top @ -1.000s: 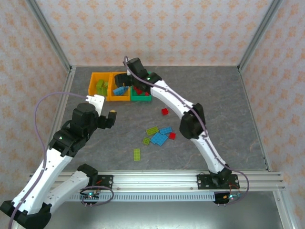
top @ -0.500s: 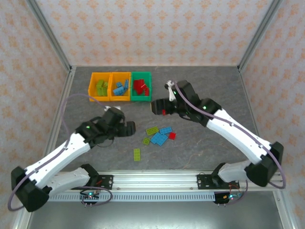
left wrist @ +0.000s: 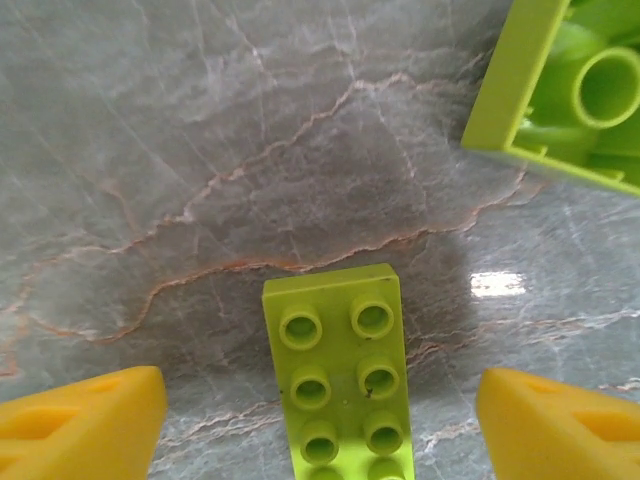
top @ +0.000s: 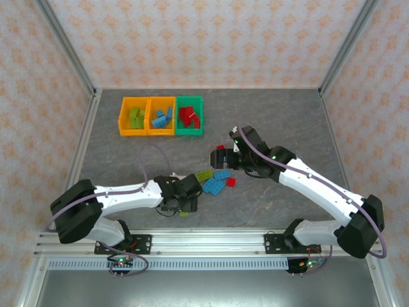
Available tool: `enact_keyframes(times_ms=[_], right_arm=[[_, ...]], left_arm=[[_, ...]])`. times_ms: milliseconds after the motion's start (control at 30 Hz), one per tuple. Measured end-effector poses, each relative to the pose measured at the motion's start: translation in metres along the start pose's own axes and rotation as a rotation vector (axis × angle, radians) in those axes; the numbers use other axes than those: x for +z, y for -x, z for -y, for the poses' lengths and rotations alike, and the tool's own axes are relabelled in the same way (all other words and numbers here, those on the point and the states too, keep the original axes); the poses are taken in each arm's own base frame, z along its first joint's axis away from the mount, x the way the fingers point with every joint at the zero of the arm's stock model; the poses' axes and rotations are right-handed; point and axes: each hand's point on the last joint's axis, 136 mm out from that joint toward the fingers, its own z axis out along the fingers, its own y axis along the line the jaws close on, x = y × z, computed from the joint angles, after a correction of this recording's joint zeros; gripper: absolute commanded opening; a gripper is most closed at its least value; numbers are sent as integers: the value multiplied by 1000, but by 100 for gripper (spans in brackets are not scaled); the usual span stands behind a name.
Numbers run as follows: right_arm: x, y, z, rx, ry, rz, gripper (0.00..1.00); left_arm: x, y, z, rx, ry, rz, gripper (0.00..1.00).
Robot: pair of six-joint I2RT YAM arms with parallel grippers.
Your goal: Sort the legos into containers by color
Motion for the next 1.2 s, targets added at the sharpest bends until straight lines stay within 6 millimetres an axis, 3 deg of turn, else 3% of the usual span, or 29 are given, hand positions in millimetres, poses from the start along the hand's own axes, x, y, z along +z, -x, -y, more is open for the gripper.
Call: enact_keyframes(times_ms=[133,267,500,600,733,833,1033,1200], right_arm=[[2,0,1,4,-8,-2,93],[4,-1,3,7,-14,-6,93],[5,-3,2,17,-10,-14,93],[6,-8,3,27,-3,-30,93],[3,-13,5,34,-1,-37,93],[-2,-11,4,38,6,-23,92],[-13,-9,5,51,14,14,92],[-13,-7,6,56,8,24,93]], left_arm=[[7,-7,5,10,8,-11,56],[8,-8,-3,5,46,-6,40],[1,-4,-3,2,32,18,29],[-12,12,-5,-27,-1,48,29],[-44,64,-17,-121,-54,151,29],[-72,115,-41,-208,-69,254,29],[-115,210,-119,-358,-1,414,30],[-112,294,-183,-467,54,458,31]])
